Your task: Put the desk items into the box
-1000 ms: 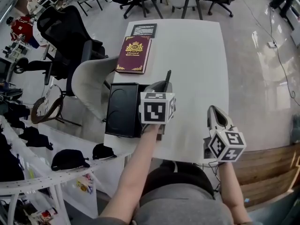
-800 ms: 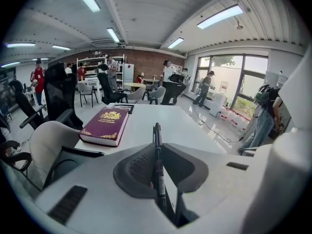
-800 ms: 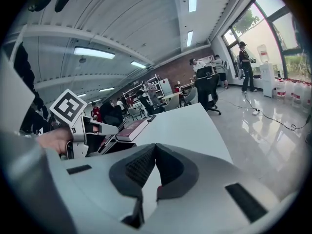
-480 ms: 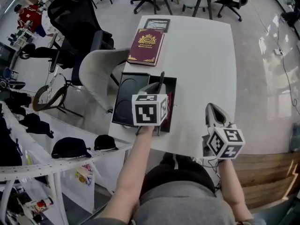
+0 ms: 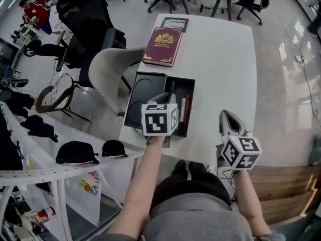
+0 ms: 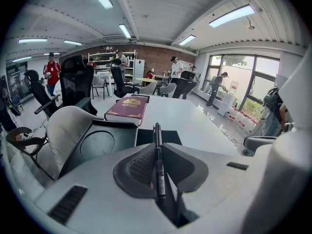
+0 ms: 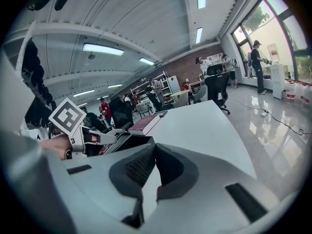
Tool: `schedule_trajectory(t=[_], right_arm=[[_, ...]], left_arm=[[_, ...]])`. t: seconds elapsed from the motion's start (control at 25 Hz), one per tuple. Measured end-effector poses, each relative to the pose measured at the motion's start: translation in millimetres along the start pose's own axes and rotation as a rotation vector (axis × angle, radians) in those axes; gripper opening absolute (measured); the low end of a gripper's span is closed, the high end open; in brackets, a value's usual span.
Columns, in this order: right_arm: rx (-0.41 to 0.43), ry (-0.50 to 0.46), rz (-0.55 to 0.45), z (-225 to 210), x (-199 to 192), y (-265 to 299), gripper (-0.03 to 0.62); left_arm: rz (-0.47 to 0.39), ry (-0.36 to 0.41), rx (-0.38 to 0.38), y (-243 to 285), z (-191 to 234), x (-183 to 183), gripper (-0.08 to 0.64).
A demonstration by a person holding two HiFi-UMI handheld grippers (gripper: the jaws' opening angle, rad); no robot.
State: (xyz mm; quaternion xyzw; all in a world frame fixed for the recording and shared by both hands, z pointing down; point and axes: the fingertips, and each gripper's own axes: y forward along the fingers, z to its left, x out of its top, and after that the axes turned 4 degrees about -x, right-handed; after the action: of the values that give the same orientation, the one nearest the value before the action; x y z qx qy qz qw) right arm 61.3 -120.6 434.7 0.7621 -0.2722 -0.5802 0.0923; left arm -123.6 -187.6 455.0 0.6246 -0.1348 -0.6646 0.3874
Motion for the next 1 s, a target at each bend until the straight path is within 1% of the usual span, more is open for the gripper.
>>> schedule_trajectory(t=[0.24,0.52,1.0], right_arm=[[-0.005,-0.001,0.001,2.3,-3.4,-2.0,0.003],[-0.014,-0.002,-0.002,-2.8,-4.8,-5.8,0.003],[-0.011,-0.013,0.003,-12.0,-1.3,-2.8,0.003]], left_arm=[[0.03,0.0,0.004,5.4,0.5,-14.4,0.048],[0.07,0.018,0.018,19.3,-3.8,-26.4,0.048],[0.145,0.005,0.034,47.4,-5.2,-43.5,0.048]])
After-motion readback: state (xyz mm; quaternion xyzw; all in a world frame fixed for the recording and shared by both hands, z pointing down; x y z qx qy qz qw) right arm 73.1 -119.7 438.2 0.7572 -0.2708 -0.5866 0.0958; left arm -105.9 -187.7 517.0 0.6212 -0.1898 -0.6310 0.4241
